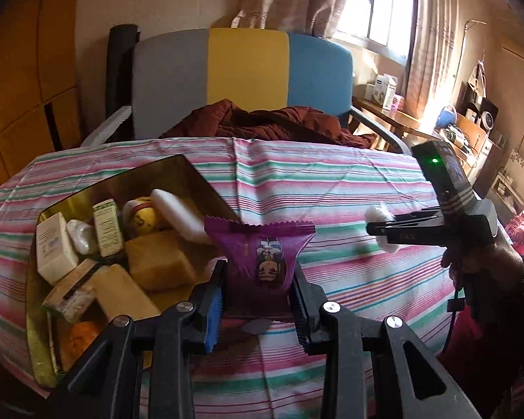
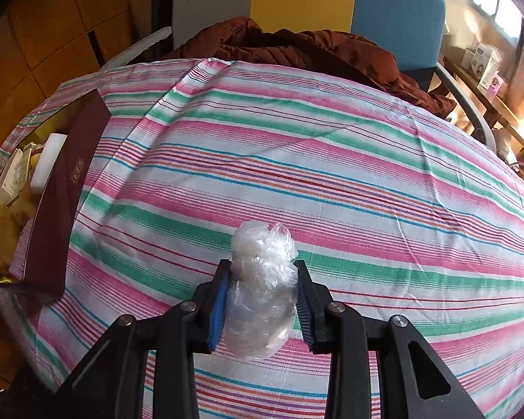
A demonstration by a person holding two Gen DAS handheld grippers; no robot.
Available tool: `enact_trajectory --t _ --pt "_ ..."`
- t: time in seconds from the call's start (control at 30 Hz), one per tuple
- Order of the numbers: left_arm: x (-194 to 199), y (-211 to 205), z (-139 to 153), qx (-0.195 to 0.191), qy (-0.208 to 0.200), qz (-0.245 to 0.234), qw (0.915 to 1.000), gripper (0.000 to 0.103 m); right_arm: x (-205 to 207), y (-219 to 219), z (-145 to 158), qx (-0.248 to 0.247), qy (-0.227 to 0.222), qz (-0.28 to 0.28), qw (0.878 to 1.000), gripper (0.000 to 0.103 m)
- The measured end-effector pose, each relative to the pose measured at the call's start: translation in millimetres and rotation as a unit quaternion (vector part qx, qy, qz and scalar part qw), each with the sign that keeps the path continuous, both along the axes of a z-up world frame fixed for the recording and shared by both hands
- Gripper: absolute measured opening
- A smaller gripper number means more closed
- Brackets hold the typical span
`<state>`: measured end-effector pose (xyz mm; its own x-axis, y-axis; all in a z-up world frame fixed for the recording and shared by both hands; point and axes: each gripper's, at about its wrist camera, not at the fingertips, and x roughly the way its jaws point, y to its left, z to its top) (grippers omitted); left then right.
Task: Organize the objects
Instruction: 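Carry the purple packet and plastic bag over the gold tray with both tools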
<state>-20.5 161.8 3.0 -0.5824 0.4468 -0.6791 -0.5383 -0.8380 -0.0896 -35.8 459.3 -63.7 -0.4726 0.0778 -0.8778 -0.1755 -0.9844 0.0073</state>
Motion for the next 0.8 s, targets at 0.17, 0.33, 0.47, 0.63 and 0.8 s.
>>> enact_trajectory --t 0.17,0.33,0.47,0.63,0.8 --pt "-14 -54 -3 -0.001 -0.004 0.060 0.9982 0.033 2 -10 10 -0.005 0.009 0.000 1.000 0.035" --pt "-24 -98 -6 0.003 -0.005 0.110 0.9939 0.033 1 -49 35 -0.016 0.044 0.029 0.998 0.035" --pt "-32 -122 -6 0.011 -0.004 0.138 0.9904 0.033 -9 -99 61 -0.031 0.079 0.076 0.994 0.035" --pt "-41 -137 -10 0.016 -0.006 0.155 0.9878 0.033 -32 -166 76 -0.053 0.099 0.135 0.984 0.035" --pt "-55 -140 -10 0.017 -0.003 0.160 0.9870 0.033 -58 -213 70 -0.074 0.094 0.164 0.979 0.035"
